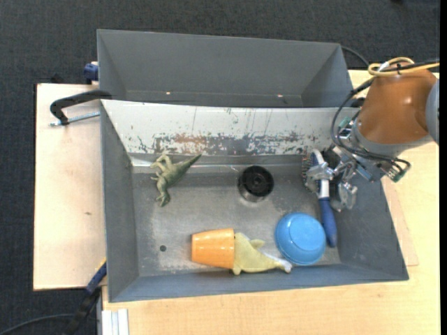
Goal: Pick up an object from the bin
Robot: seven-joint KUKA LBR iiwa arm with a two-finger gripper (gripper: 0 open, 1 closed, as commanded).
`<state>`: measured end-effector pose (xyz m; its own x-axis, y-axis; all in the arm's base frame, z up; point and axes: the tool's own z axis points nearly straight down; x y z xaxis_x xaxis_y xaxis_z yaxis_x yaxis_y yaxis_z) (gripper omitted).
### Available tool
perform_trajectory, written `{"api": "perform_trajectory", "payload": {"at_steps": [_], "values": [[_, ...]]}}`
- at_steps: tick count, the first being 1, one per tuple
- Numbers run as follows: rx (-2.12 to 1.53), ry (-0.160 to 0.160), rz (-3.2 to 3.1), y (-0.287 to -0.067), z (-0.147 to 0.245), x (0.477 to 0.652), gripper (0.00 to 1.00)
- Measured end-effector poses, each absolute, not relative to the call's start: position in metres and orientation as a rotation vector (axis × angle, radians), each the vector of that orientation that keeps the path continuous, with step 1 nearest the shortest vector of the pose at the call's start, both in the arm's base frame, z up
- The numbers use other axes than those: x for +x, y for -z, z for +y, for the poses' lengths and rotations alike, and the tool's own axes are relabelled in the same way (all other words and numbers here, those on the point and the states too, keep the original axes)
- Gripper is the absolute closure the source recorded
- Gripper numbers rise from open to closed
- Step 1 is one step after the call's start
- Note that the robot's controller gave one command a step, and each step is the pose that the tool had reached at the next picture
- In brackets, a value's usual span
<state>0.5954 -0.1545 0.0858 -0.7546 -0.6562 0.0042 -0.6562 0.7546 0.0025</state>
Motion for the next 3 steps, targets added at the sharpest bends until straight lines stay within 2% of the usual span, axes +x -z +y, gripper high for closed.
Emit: {"api": "perform_trajectory", "payload": {"at_steps": [1, 2, 3], "values": [[1.096, 0.007, -2.942, -0.084, -0.153, 0.595, 0.0], [1.1, 0.001, -2.947, -0.086, -0.153, 0.597, 1.0], [1.348, -0.012, -2.852, -0.295, -0.147, 0.597, 1.0]]}}
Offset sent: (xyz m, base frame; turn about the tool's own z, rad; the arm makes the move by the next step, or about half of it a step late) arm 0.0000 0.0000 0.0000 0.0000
